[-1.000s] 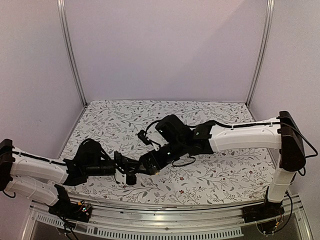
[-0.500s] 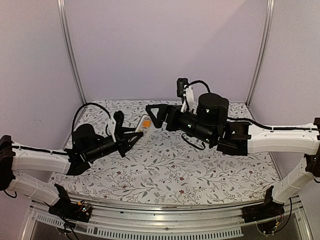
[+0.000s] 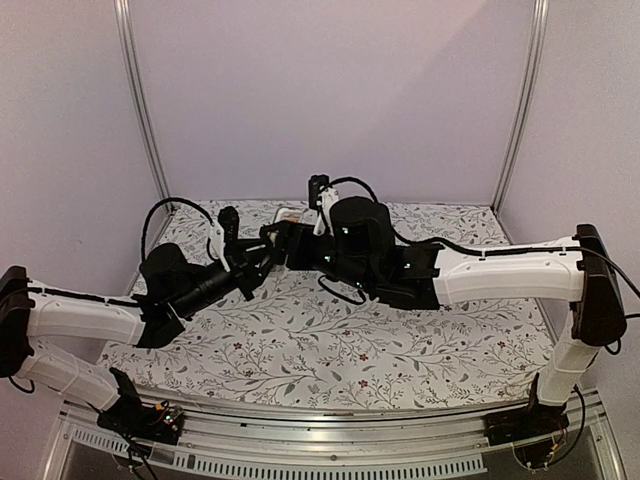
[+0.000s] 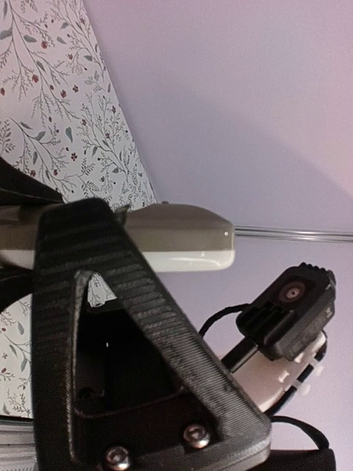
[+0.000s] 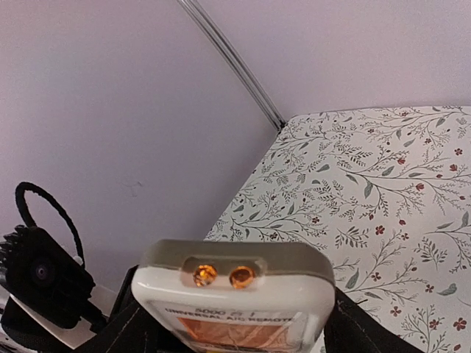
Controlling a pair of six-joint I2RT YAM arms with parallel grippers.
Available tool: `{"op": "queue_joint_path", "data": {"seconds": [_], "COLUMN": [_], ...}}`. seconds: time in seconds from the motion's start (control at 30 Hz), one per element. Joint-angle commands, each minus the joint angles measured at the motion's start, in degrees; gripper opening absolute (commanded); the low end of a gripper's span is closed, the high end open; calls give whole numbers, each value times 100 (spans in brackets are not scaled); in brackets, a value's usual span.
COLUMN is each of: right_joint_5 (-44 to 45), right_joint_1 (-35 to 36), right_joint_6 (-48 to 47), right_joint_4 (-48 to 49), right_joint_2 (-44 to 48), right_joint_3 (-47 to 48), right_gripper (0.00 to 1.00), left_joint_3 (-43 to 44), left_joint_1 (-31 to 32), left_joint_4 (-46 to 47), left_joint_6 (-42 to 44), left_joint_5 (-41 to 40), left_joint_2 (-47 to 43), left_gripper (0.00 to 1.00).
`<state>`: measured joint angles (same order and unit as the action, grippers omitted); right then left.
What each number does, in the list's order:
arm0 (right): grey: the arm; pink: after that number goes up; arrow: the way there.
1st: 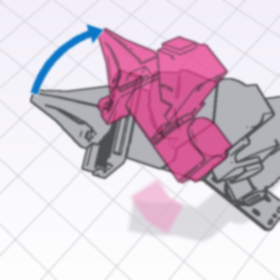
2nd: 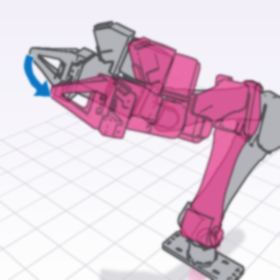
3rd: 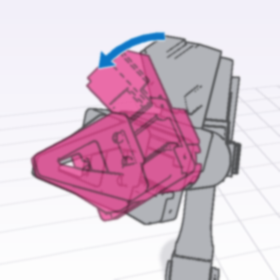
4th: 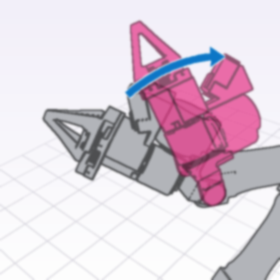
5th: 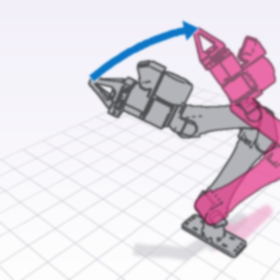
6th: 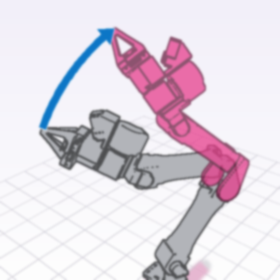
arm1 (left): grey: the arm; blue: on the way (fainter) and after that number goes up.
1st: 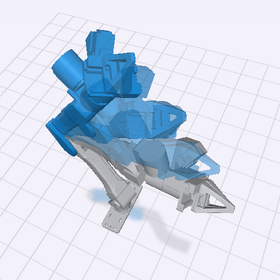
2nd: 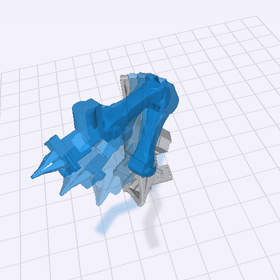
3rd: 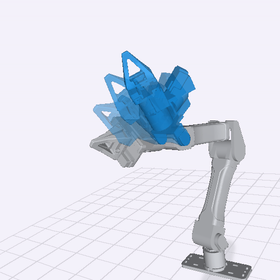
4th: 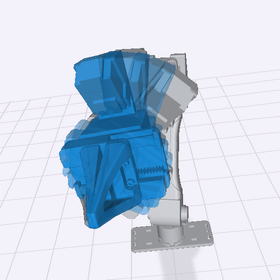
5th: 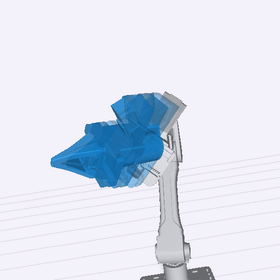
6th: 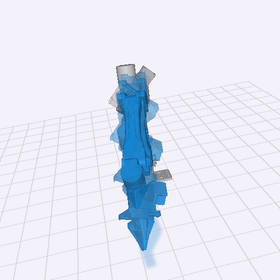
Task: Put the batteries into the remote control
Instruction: Pass from the left arm to the right, then place the remote control at the center of the board.
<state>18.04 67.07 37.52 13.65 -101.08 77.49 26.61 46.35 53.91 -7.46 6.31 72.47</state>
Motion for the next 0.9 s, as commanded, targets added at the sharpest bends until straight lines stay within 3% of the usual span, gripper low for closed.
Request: {"op": "queue_joint_path", "data": {"seconds": [0.0, 0.07, 0.13, 0.3, 0.33, 0.37, 0.43, 0.47, 0.5, 0.57, 0.67, 0.77, 0.87], "right_joint_5": [-77, -96, -108, -54, -35, -22, -47, -126, -254, -545, -1132, -1160, -1307], "right_joint_1": [-13, -10, -18, -27, -27, -34, -76, -161, -254, -503, -1023, -1449, -1795], "right_joint_6": [-34, -27, -27, -10, -16, -23, -34, -34, -27, -10, -8, 179, 358], "right_joint_4": [-240, -307, -411, -460, -472, -488, -543, -598, -682, -1141, -2571, -3997, -4682], "right_joint_2": [-313, -391, -457, -424, -418, -407, -376, -349, -311, -212, -191, -425, -489], "right_joint_3": [407, 511, 592, 548, 554, 556, 529, 492, 454, 467, 745, 842, 515], "right_gripper": [74, 73, 64, 19, 8, 1, 0, 0, 0, 0, 0, 0, 3], "left_joint_3": [125, 121, 114, 19, -16, -54, -197, -311, -428, -601, -763, -924, -1025], "left_joint_1": [70, 75, 68, 89, 101, 107, 126, 135, 164, 204, 261, 322, 327], "left_joint_4": [265, 272, 267, 359, 373, 396, 472, 514, 526, 346, -157, -483, -637], "left_joint_6": [233, 309, 346, 445, 457, 481, 577, 655, 695, 600, 303, 117, 109], "left_joint_5": [-177, -241, -310, -264, -251, -204, 20, 185, 318, 405, 330, -59, -371], "left_joint_2": [79, 83, 75, -3, -9, -17, -79, -127, -180, -312, -456, -549, -644], "left_gripper": [0, 0, 0, 0, 2, 12, 50, 81, 97, 100, 100, 100, 100]}}
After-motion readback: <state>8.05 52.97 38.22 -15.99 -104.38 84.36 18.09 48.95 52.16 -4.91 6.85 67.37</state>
